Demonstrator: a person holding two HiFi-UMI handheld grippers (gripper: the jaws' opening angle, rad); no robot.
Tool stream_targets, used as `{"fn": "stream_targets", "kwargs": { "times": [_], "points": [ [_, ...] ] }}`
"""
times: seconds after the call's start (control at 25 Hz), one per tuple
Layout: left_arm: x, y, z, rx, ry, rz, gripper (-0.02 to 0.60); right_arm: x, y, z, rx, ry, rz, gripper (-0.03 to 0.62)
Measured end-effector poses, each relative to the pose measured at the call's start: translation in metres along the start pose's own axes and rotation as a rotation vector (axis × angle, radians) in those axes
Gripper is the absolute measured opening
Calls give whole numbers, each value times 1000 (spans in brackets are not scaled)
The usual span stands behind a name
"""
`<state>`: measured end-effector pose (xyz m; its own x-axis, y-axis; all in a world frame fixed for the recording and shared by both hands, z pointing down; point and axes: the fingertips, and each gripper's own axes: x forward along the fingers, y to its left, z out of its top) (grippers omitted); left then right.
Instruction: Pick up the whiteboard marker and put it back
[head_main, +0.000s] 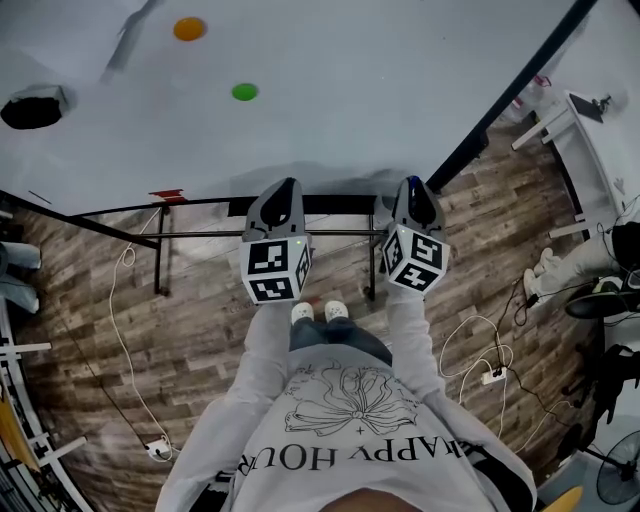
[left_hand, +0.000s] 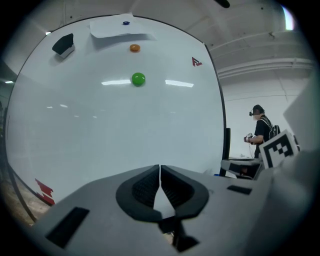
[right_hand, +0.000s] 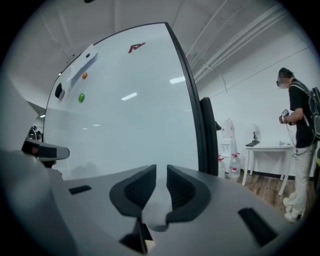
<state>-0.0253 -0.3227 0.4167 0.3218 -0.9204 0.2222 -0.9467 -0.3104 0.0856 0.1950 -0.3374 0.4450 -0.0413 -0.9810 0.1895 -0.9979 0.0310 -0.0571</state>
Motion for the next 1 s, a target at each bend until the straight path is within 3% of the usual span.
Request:
{"fn": "stream_targets", "kwargs": {
  "times": [0.28,1.0],
  "points": [
    [-8,7,27,1,-63,24,11,-14,9,48,-38,-113,16,37],
    [-30,10,46,14,-112,46,11,-31,22,61,-37,-139,61,12]
  ]
}}
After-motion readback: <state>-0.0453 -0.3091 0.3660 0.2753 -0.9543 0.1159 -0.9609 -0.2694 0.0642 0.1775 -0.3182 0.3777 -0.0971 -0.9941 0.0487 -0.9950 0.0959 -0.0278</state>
